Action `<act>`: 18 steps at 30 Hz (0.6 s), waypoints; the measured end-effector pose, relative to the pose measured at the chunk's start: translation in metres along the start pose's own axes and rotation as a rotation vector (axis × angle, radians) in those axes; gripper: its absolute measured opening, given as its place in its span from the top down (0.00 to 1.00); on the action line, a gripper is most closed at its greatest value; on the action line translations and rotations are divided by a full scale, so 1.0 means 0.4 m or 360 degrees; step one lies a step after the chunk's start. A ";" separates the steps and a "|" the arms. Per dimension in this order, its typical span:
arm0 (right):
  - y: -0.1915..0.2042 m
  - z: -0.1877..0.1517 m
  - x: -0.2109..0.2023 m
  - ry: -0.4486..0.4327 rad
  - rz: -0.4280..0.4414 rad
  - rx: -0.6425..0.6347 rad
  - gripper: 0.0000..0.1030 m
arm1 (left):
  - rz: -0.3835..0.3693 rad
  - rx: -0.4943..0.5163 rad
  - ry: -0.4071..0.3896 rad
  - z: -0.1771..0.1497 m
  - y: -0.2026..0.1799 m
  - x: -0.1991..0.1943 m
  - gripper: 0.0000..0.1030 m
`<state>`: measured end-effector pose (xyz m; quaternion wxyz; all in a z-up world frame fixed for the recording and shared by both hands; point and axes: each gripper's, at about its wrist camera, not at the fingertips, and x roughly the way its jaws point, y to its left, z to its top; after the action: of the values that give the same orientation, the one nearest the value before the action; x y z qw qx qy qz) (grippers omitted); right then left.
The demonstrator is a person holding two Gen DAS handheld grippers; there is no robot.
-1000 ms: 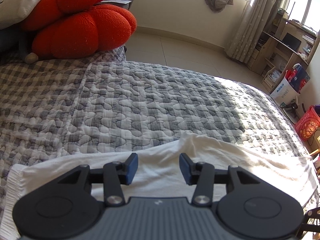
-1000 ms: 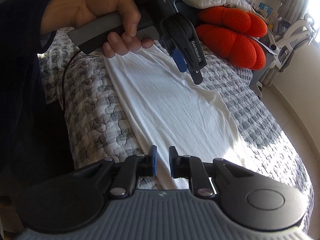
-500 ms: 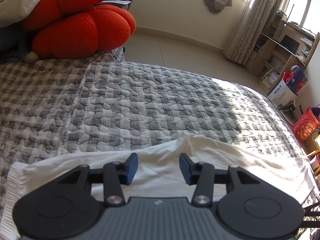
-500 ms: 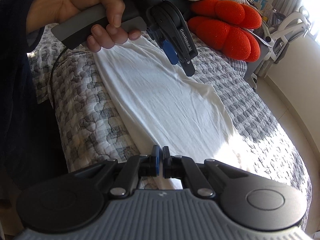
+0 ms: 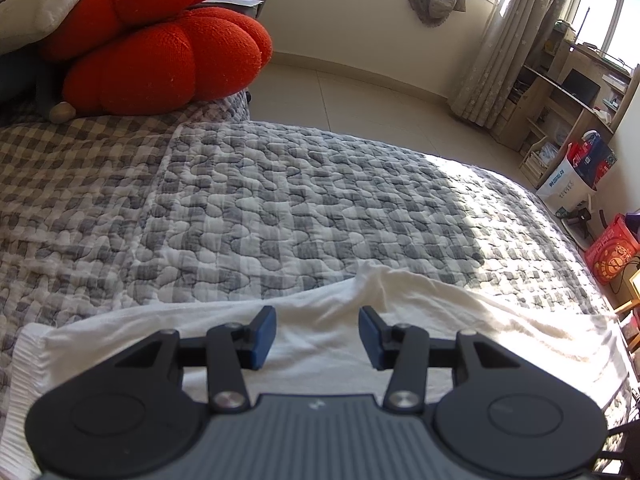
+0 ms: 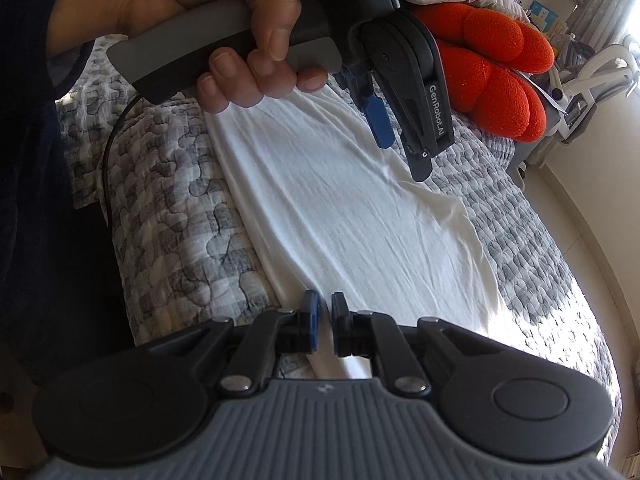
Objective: Fold clothes
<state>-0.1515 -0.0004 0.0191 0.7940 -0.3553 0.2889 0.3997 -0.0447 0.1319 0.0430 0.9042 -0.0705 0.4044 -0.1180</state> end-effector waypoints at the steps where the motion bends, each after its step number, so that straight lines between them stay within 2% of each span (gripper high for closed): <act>1: 0.000 0.004 0.000 -0.0006 0.0001 -0.0002 0.91 | -0.0002 0.0000 -0.0001 0.000 0.000 -0.001 0.55; 6: -0.014 0.011 0.001 -0.0016 0.0015 0.0035 0.90 | -0.0013 -0.0007 -0.0008 0.001 0.001 -0.007 0.55; 9: 0.006 0.007 0.012 0.0006 0.0005 -0.0031 0.90 | -0.0018 -0.0012 -0.0009 0.001 0.002 -0.009 0.55; 10: 0.010 0.007 0.009 -0.0003 -0.0001 -0.0046 0.92 | -0.0022 -0.0014 -0.0013 0.001 0.003 -0.012 0.55; 11: 0.005 0.009 -0.001 -0.0032 0.0017 -0.0027 1.00 | -0.0025 -0.0016 -0.0016 0.002 0.004 -0.014 0.55; 15: -0.002 0.016 -0.053 -0.0114 0.0027 -0.0007 1.00 | -0.0019 -0.0027 -0.0013 0.000 0.011 -0.014 0.55; 18: 0.005 0.014 -0.057 -0.0097 0.0045 -0.0012 1.00 | 0.0003 -0.0019 0.0009 -0.003 0.011 0.001 0.55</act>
<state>-0.1639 -0.0049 0.0386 0.7954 -0.3419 0.2681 0.4226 -0.0449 0.1361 0.0409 0.9028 -0.0752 0.4076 -0.1151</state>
